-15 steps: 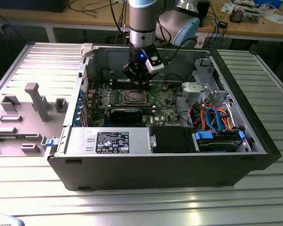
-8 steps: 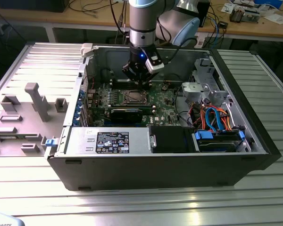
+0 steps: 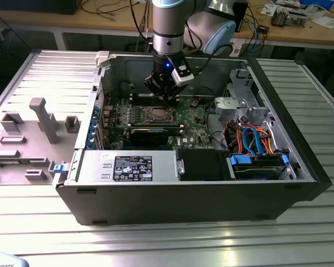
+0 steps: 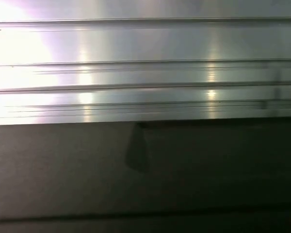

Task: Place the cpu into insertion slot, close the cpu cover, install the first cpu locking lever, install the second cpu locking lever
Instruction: 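Install the first cpu locking lever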

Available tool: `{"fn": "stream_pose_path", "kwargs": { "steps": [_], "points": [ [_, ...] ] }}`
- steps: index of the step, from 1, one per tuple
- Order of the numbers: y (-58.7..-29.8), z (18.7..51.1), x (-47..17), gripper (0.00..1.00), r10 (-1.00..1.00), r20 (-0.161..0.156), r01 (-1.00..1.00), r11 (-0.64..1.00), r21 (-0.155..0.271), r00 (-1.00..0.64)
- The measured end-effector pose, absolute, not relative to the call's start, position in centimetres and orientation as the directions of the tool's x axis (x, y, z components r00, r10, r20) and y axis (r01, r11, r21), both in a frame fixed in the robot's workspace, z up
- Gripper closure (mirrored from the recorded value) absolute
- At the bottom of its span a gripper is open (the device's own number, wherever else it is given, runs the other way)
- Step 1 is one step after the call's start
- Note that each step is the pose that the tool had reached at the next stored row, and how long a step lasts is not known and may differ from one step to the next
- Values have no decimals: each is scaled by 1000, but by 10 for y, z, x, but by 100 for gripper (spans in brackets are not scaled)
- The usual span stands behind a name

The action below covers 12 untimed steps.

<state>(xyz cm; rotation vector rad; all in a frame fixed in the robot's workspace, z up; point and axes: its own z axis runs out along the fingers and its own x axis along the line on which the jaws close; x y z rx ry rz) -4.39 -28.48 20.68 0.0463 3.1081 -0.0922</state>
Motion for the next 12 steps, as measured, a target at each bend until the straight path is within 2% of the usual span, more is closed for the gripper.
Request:
{"fn": "stream_pose_path", "kwargs": {
  "steps": [12],
  "points": [
    [-285, 205, -43, 89, 28, -33, 31, 996, -85, -999]
  ]
}}
